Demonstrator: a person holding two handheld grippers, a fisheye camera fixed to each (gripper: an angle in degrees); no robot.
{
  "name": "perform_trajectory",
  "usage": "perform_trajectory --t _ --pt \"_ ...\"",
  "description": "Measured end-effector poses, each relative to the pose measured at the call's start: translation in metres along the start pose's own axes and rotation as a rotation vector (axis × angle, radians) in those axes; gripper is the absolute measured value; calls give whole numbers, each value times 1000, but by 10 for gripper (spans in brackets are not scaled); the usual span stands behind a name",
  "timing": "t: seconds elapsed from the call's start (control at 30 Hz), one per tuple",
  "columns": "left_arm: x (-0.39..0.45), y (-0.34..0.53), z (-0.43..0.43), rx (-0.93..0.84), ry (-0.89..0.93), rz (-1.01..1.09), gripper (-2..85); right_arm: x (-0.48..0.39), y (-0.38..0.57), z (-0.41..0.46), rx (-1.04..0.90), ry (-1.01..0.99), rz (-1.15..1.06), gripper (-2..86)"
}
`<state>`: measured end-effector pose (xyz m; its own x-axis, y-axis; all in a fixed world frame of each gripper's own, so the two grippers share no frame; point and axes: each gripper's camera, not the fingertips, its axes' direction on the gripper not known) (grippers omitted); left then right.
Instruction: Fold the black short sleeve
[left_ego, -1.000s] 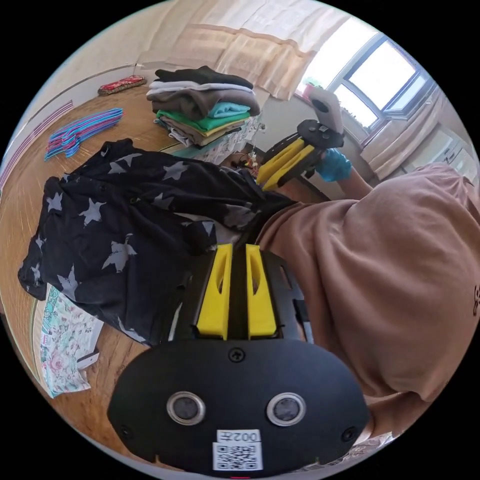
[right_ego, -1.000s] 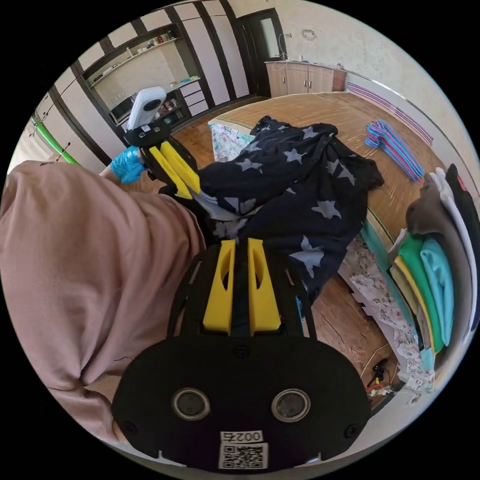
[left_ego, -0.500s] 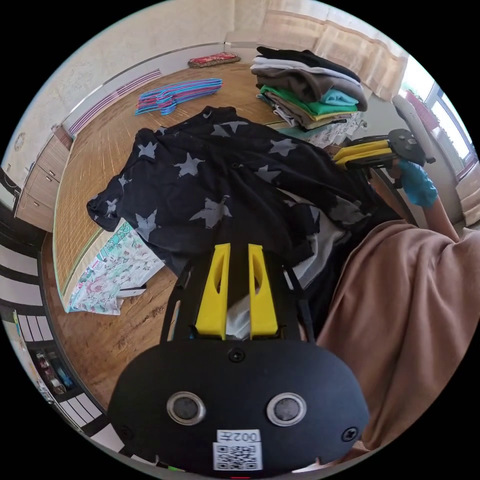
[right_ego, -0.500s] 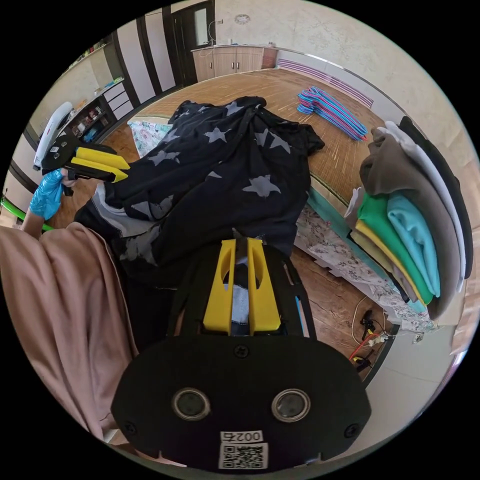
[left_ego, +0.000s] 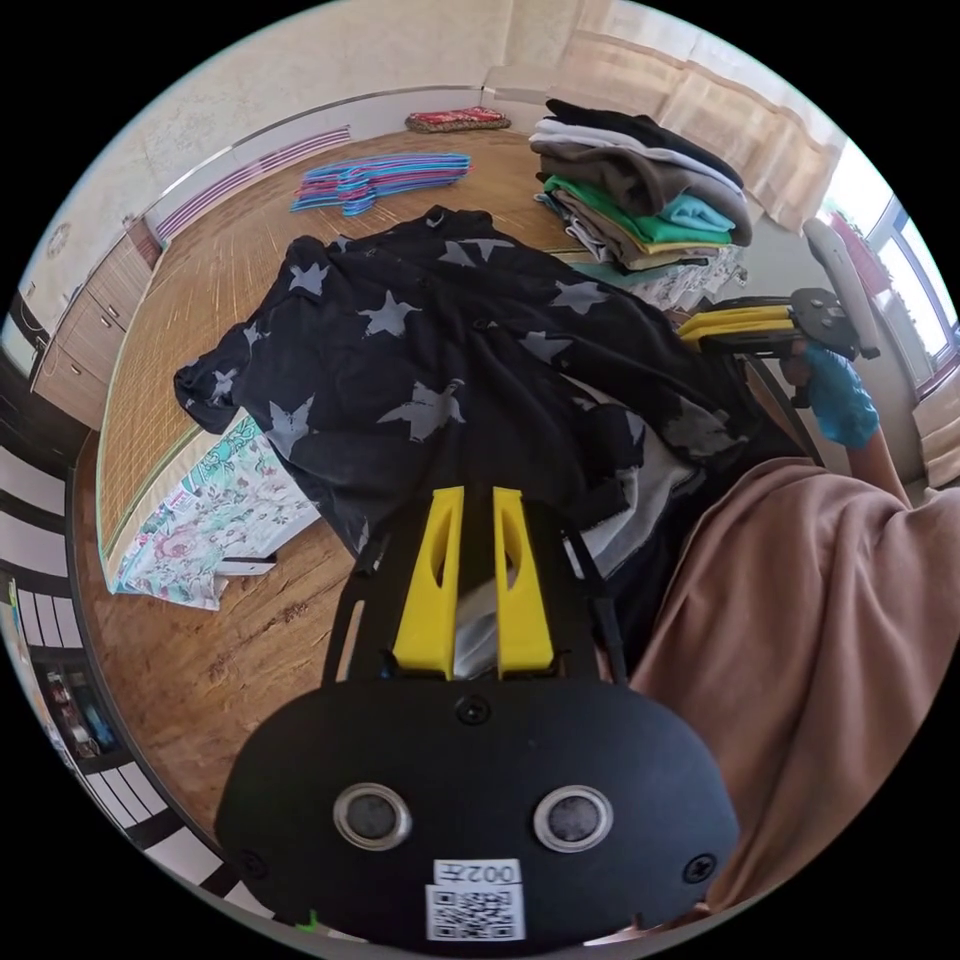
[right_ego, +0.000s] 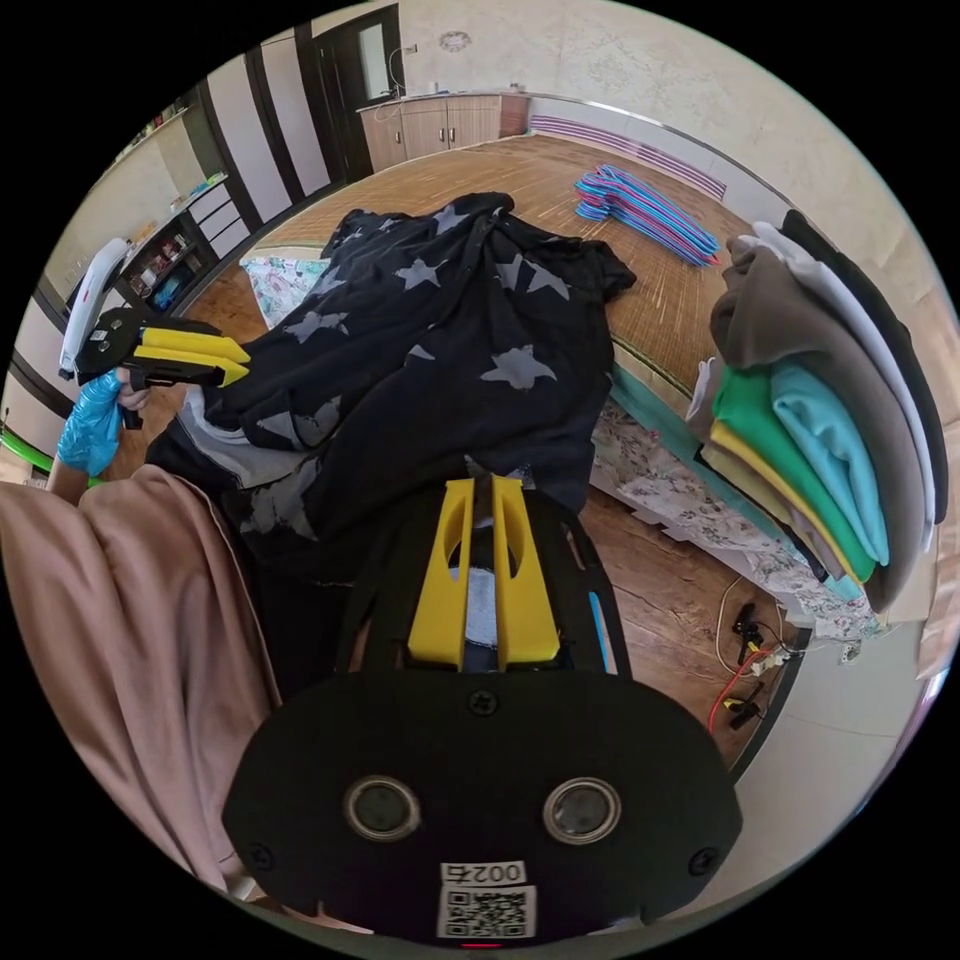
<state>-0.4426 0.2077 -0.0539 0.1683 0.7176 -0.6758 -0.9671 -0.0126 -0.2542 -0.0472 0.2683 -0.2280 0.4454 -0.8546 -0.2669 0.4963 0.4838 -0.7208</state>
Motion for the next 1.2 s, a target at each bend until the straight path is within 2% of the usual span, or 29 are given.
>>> perform_trajectory --t 1.2 --pt "23 -1 -10 25 -15 15 -14 -44 -23 -12 19 15 1 2"
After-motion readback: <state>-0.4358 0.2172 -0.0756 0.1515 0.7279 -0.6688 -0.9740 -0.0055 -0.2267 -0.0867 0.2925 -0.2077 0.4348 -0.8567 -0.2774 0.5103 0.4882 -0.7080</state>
